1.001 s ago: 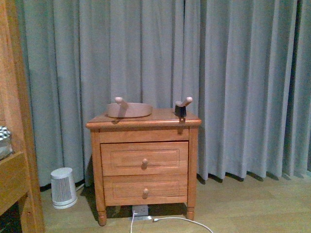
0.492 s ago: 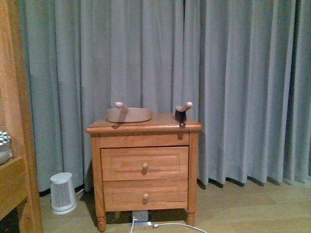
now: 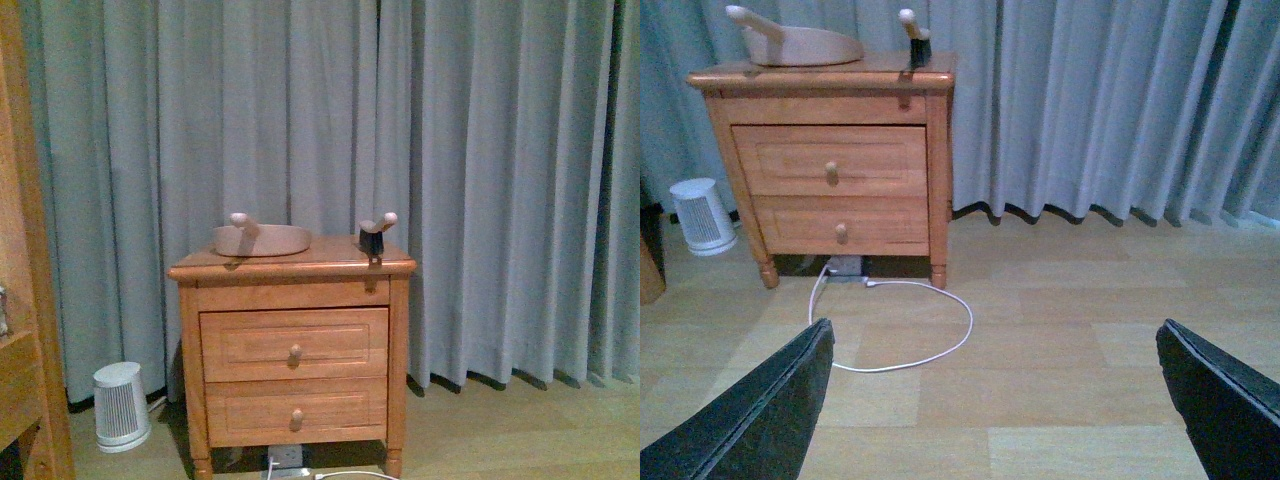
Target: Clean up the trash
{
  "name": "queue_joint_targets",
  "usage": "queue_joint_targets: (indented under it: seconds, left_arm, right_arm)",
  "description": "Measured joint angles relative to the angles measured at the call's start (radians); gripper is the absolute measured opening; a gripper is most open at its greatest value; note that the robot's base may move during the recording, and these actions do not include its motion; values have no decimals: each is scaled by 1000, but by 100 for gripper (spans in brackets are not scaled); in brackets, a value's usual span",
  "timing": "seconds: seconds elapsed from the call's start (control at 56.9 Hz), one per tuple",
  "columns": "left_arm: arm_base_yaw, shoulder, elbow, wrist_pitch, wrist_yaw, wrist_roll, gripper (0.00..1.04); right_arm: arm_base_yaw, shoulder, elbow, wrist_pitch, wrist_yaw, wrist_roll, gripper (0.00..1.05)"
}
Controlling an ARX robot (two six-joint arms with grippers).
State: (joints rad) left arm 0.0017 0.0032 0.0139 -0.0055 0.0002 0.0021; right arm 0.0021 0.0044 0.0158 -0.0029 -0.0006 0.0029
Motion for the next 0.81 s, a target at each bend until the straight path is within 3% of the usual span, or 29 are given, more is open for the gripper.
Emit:
queue_joint_targets:
  seconds: [0.808]
  left_arm:
    - [0,0,0,0,0,0,97]
  right_arm:
    - [0,0,0,0,0,0,97]
